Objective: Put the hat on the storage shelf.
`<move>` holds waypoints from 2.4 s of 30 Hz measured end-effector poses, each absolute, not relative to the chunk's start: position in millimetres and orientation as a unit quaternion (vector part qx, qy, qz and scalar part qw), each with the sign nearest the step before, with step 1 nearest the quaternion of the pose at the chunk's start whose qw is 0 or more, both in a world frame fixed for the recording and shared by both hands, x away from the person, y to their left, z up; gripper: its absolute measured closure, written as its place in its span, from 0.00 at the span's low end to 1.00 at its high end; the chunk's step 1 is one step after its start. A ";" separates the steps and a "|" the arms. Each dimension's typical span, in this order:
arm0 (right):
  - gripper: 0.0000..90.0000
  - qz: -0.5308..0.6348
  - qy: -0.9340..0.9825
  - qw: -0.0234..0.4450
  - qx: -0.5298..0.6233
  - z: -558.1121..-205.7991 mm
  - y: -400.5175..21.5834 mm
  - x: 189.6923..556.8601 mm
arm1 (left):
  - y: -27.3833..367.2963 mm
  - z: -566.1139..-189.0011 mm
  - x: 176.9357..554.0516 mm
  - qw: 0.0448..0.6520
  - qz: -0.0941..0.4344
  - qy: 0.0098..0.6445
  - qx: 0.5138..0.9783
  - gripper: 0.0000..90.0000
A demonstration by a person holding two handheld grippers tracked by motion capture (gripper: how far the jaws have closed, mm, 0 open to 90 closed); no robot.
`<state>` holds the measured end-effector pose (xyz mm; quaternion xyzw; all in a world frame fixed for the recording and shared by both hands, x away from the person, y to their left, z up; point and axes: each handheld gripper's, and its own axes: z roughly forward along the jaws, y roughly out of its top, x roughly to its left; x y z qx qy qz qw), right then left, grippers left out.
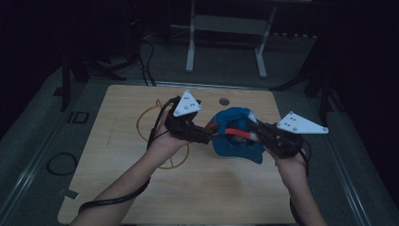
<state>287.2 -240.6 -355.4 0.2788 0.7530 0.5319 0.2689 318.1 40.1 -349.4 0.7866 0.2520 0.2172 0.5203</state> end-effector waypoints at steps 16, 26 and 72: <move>0.94 0.542 0.761 0.258 0.245 -354.4 -230.4 272.1 | 14.6 -361.3 328.6 0.503 0.192 0.236 0.809 0.18; 0.94 0.540 0.762 0.259 0.249 -356.0 -229.5 274.2 | 0.2 -366.2 327.9 0.488 0.176 0.218 0.827 0.48; 0.43 0.565 0.761 0.234 0.218 -371.5 -255.3 241.8 | 26.3 -351.6 318.7 0.545 0.257 0.146 0.785 1.00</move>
